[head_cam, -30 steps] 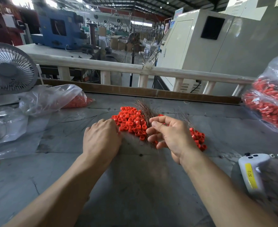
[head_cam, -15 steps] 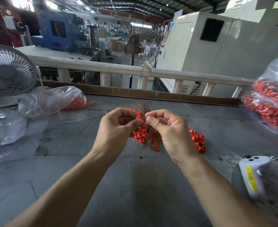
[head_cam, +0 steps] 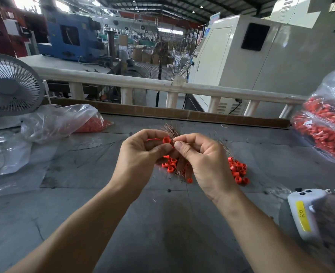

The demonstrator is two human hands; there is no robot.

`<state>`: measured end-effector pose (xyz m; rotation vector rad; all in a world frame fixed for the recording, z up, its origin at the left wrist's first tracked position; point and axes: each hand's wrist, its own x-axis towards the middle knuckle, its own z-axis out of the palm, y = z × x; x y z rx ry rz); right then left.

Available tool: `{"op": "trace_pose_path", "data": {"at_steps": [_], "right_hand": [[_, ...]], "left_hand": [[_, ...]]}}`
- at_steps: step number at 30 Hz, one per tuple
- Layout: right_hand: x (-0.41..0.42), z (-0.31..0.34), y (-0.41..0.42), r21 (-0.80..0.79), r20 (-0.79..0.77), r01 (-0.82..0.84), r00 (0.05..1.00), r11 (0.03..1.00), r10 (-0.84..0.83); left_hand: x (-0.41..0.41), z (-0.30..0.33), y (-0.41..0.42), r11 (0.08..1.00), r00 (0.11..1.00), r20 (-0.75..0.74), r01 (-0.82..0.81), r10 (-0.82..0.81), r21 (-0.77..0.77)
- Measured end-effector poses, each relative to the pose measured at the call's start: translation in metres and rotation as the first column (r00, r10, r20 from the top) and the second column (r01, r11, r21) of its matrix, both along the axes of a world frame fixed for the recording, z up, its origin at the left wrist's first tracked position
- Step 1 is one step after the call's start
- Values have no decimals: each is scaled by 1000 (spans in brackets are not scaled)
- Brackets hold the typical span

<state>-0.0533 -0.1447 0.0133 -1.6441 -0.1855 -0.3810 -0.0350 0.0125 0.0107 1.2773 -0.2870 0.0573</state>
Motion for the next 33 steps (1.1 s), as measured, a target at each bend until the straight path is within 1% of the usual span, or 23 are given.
{"op": "trace_pose_path", "data": {"at_steps": [6,11,14,21,26,31,33], "right_hand": [[-1,-2,3,31,-10,-17,1000,999,17],[2,-3,1,23,15,26,1000,999,-27],[3,-3,-1,18,34,40,999,999,-40],[2,-3,-1,15,60,9,998,1000,-10],[2,-4,-2,-39,101,57,994,998,-52],[0,-3,-1,-170,158,103,985,980,-76],[-1,-2,-1,-181,165,102,984,978,-72]], "left_hand": [[0,-3,-3,996,998,27,-64,63,60],[-1,-3,-5,999,1000,8,-30,30,28],[-2,-4,-6,999,999,-1,-38,38,19],[-3,-3,-7,1000,1000,-31,-3,3,-24],[-3,-4,-8,999,999,-8,-41,40,-28],[-2,-4,-7,997,998,9,-67,67,-32],[-2,-4,-7,997,997,9,-72,72,-27]]}}
